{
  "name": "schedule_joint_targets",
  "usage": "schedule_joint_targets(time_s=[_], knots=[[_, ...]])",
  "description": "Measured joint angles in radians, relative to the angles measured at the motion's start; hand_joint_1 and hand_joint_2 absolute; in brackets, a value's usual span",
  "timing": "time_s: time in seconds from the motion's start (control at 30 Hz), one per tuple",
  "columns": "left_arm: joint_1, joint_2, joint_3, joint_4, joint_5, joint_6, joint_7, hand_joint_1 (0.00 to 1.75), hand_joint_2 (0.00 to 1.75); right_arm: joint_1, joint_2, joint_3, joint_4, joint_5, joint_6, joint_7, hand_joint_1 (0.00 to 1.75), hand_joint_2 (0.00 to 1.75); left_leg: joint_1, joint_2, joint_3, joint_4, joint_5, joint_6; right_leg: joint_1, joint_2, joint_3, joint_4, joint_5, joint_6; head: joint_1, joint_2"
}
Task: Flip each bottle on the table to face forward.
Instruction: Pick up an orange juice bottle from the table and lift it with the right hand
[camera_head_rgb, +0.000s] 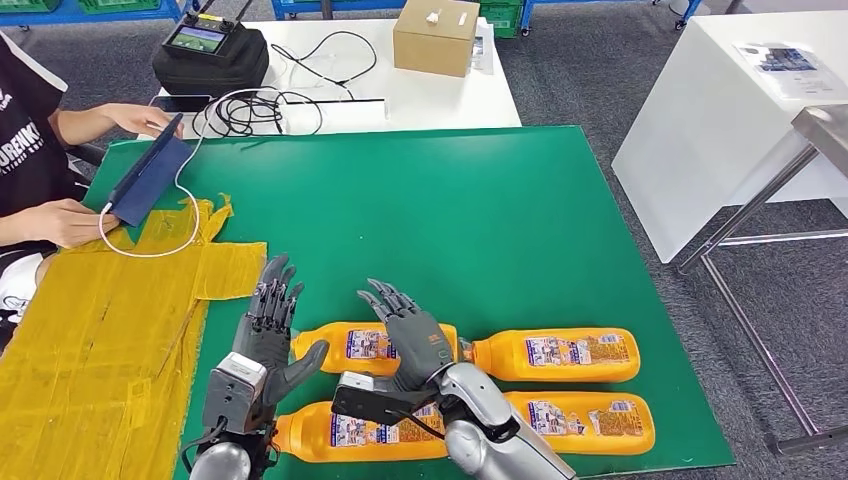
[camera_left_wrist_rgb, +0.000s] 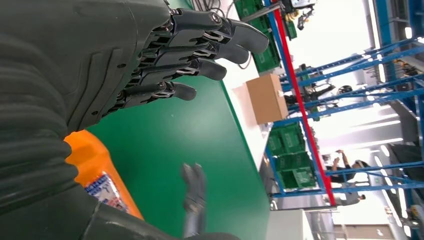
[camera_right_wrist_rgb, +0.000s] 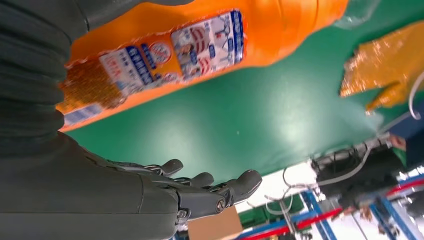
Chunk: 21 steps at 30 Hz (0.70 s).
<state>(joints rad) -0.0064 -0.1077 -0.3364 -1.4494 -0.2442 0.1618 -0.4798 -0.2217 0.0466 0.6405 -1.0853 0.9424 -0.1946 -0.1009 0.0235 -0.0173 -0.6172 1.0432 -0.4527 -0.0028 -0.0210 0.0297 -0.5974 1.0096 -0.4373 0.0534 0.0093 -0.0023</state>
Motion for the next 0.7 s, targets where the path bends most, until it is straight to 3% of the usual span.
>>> schedule_joint_targets(time_s=[0.33, 0.63, 0.67, 0.7], knots=[[-0.028, -0.002, -0.03, 0.027, 0.019, -0.001, -0.007, 0.0, 1.75, -0.135, 0.054, 0.061, 0.235, 0.079, -0.004, 0.15, 0.0, 1.75, 0.0, 0.0, 0.0, 0.0, 0.0, 0.0, 0.0, 0.0, 0.0, 0.0, 0.0, 0.0, 0.0, 0.0], [-0.031, -0.003, -0.034, 0.033, 0.025, 0.002, 0.0, 0.0, 1.75, -0.19, 0.077, 0.102, 0.331, 0.151, 0.002, 0.231, 0.0, 1.75, 0.0, 0.0, 0.0, 0.0, 0.0, 0.0, 0.0, 0.0, 0.0, 0.0, 0.0, 0.0, 0.0, 0.0], [-0.031, -0.003, -0.034, 0.033, 0.025, 0.004, 0.002, 0.0, 1.75, -0.194, 0.08, 0.107, 0.338, 0.165, 0.003, 0.245, 0.05, 1.75, 0.0, 0.0, 0.0, 0.0, 0.0, 0.0, 0.0, 0.0, 0.0, 0.0, 0.0, 0.0, 0.0, 0.0], [-0.031, -0.004, -0.034, 0.033, 0.025, 0.006, 0.004, 0.0, 1.75, -0.197, 0.082, 0.112, 0.344, 0.177, 0.005, 0.258, 0.39, 1.75, 0.0, 0.0, 0.0, 0.0, 0.0, 0.0, 0.0, 0.0, 0.0, 0.0, 0.0, 0.0, 0.0, 0.0]])
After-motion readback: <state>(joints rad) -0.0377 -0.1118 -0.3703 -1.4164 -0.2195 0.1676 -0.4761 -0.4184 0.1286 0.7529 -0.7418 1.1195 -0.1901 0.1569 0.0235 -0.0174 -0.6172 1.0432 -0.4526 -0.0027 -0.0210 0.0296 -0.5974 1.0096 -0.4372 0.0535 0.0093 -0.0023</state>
